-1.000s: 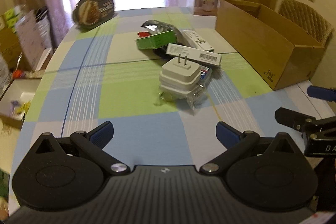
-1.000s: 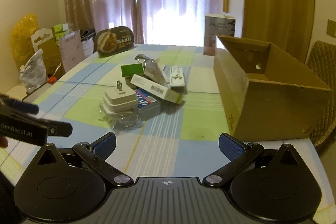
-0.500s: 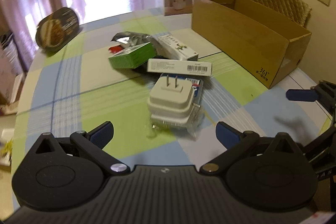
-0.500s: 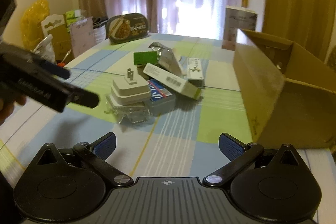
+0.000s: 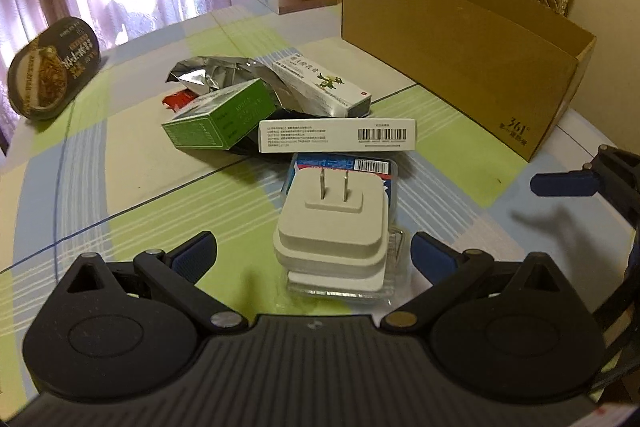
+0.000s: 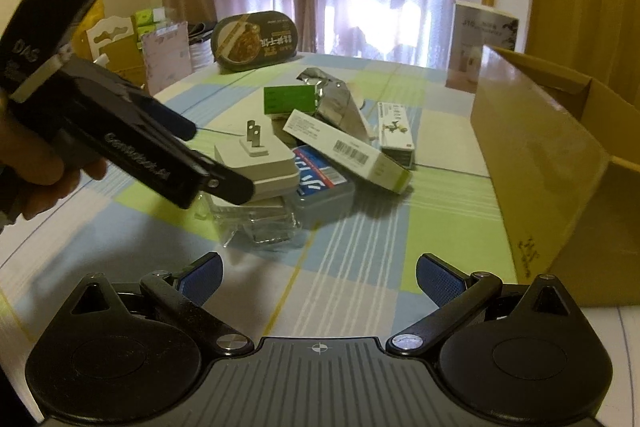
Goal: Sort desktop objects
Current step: 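Grasp the white plug adapter with the left tool while the right tool grasps the clear wrapped square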
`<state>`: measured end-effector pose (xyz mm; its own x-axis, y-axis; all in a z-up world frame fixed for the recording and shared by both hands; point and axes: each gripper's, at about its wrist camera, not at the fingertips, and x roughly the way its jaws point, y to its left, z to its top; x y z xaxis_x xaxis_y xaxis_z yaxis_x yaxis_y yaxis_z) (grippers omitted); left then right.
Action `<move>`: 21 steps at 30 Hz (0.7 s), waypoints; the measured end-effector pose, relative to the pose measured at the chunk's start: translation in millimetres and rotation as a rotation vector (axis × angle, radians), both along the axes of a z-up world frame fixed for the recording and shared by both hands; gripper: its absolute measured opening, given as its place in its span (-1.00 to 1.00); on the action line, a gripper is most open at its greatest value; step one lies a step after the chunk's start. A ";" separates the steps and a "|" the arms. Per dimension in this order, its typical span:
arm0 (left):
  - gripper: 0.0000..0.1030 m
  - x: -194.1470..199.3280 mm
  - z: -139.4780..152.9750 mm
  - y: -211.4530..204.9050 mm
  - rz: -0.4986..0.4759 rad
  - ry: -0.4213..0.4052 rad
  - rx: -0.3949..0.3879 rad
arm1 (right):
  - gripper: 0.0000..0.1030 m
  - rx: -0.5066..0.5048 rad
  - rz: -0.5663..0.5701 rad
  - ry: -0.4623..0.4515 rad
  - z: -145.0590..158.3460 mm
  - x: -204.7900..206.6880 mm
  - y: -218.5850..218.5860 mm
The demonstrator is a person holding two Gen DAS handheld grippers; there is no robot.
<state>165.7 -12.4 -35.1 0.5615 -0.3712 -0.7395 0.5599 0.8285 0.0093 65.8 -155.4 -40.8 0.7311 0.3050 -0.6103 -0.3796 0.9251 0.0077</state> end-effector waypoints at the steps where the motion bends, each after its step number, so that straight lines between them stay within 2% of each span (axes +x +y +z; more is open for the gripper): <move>1: 0.93 2.1 -0.9 -0.5 -0.005 0.002 -0.006 | 0.96 -0.002 0.003 -0.003 -1.2 1.7 1.3; 11: 0.51 12.0 -10.5 -8.5 -0.034 0.016 -0.017 | 0.96 0.012 0.025 -0.001 -12.7 22.4 10.4; 13: 0.24 13.7 -11.5 -8.0 -0.027 0.022 -0.027 | 0.96 0.017 0.032 0.001 -14.1 25.2 12.5; 14: 0.20 14.6 -11.8 -7.6 -0.023 0.028 -0.034 | 0.96 0.019 0.035 0.001 -14.9 25.8 13.5; 18: 0.19 13.8 -11.0 -5.5 -0.016 0.031 -0.054 | 0.96 0.028 0.044 0.004 -16.9 27.0 17.8; 21: 0.18 9.3 -2.6 3.9 0.013 0.025 -0.102 | 0.96 0.028 0.052 0.005 -18.5 27.3 22.4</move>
<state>175.0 -8.4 -37.7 0.5486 -0.4378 -0.7122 0.5483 0.8316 -0.0888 93.1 -133.0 -59.3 0.7106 0.3592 -0.6050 -0.4269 0.9036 0.0352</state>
